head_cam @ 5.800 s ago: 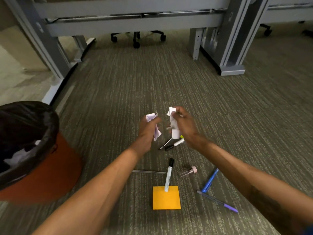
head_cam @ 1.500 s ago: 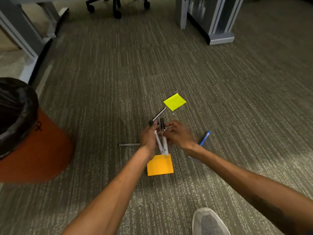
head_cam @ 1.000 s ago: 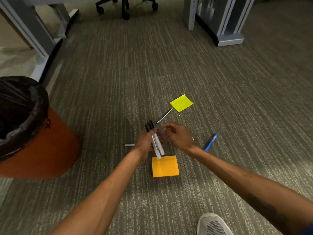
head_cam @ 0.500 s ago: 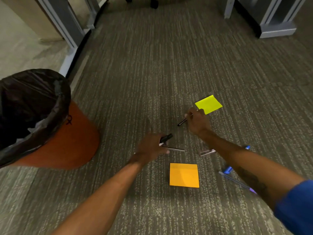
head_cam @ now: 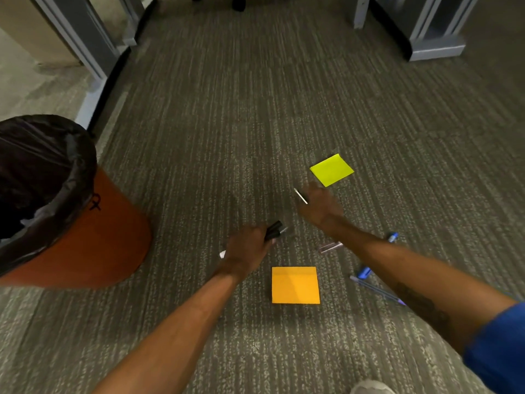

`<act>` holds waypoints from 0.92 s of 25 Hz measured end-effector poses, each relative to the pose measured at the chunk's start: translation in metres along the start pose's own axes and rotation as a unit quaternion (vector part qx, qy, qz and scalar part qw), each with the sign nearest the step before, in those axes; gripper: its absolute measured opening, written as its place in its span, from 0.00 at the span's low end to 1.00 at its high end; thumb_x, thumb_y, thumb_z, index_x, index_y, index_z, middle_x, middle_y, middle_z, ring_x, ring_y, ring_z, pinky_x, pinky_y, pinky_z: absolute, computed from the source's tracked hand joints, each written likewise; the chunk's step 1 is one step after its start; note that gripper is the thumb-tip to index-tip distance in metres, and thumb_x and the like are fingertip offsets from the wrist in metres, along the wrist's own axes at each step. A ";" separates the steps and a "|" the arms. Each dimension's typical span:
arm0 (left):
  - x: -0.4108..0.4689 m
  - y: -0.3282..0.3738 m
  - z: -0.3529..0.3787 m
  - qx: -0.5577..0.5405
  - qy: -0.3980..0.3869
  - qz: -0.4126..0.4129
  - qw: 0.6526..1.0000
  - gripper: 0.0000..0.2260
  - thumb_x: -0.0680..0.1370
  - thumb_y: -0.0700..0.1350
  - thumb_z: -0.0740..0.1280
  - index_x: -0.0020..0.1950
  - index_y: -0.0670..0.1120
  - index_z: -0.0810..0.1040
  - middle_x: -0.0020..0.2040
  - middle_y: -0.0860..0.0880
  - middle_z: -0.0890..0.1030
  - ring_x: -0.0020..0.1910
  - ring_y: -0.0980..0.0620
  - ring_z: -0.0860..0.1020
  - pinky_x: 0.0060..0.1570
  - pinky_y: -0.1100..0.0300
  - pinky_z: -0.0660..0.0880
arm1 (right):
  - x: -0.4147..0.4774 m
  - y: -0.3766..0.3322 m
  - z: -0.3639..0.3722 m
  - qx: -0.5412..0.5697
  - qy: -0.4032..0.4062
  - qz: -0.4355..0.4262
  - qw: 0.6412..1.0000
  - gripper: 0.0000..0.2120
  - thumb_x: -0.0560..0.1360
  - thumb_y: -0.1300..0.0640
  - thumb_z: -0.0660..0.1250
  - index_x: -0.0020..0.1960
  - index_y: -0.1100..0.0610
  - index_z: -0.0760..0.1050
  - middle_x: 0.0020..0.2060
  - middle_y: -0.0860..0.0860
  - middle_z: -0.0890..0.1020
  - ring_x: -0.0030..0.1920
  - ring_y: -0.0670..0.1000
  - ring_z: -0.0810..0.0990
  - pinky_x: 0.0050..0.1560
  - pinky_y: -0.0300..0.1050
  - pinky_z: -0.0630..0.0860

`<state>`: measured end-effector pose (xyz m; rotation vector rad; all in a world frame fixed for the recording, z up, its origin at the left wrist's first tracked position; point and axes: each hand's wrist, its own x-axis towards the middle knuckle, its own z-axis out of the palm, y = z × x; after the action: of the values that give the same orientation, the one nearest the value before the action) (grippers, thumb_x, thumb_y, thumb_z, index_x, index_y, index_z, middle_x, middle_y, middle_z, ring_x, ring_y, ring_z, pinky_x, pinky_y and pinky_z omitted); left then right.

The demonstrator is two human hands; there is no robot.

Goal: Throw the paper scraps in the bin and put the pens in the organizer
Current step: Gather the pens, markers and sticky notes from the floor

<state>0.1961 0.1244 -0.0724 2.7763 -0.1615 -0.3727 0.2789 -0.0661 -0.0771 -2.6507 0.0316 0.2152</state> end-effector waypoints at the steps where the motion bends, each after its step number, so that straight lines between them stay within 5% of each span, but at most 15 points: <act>1: -0.003 0.002 0.000 -0.006 0.003 0.005 1.000 0.13 0.80 0.53 0.63 0.59 0.47 0.79 0.51 0.44 0.84 0.50 0.43 0.82 0.44 0.51 0.77 | -0.006 0.003 -0.008 0.013 0.002 -0.017 1.000 0.13 0.75 0.57 0.65 0.58 0.60 0.75 0.54 0.62 0.80 0.55 0.64 0.79 0.50 0.53 0.75; 4: -0.012 0.012 0.003 -0.071 -0.010 0.014 0.997 0.12 0.82 0.49 0.61 0.61 0.44 0.77 0.51 0.41 0.83 0.45 0.42 0.81 0.37 0.55 0.69 | -0.027 0.019 -0.032 0.039 0.020 -0.074 0.996 0.08 0.78 0.59 0.63 0.50 0.62 0.79 0.47 0.64 0.79 0.50 0.63 0.79 0.45 0.50 0.71; 10: -0.027 0.040 0.014 -0.154 -0.009 0.013 0.988 0.15 0.82 0.46 0.62 0.67 0.43 0.71 0.57 0.38 0.81 0.50 0.39 0.81 0.45 0.47 0.77 | -0.089 0.080 -0.067 0.019 -0.017 -0.051 0.998 0.12 0.77 0.49 0.61 0.40 0.55 0.75 0.41 0.56 0.81 0.43 0.58 0.80 0.41 0.51 0.73; 13: -0.030 0.062 0.021 -0.175 -0.009 0.026 0.984 0.16 0.80 0.49 0.65 0.66 0.46 0.70 0.59 0.40 0.80 0.52 0.38 0.80 0.45 0.48 0.77 | -0.115 0.108 -0.078 -0.035 -0.059 -0.094 0.993 0.15 0.72 0.45 0.58 0.45 0.54 0.78 0.44 0.54 0.82 0.47 0.58 0.80 0.45 0.53 0.76; 17: -0.026 0.095 0.033 -0.163 0.000 0.059 0.985 0.13 0.80 0.52 0.65 0.60 0.46 0.71 0.54 0.42 0.81 0.50 0.38 0.80 0.42 0.44 0.77 | -0.130 0.142 -0.079 -0.119 -0.094 -0.171 0.974 0.13 0.72 0.58 0.68 0.56 0.54 0.78 0.56 0.54 0.80 0.60 0.57 0.76 0.54 0.54 0.76; 23: -0.004 0.117 0.040 -0.183 0.033 0.065 0.980 0.16 0.76 0.60 0.68 0.51 0.48 0.75 0.48 0.46 0.79 0.46 0.43 0.78 0.36 0.54 0.66 | -0.131 0.154 -0.071 -0.207 -0.141 -0.158 0.955 0.19 0.79 0.50 0.62 0.70 0.49 0.68 0.73 0.49 0.66 0.73 0.53 0.63 0.67 0.53 0.69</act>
<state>0.1733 0.0029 -0.0683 2.3964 -0.2303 -0.2467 0.1505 -0.2373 -0.0653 -2.9531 -0.5858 0.5396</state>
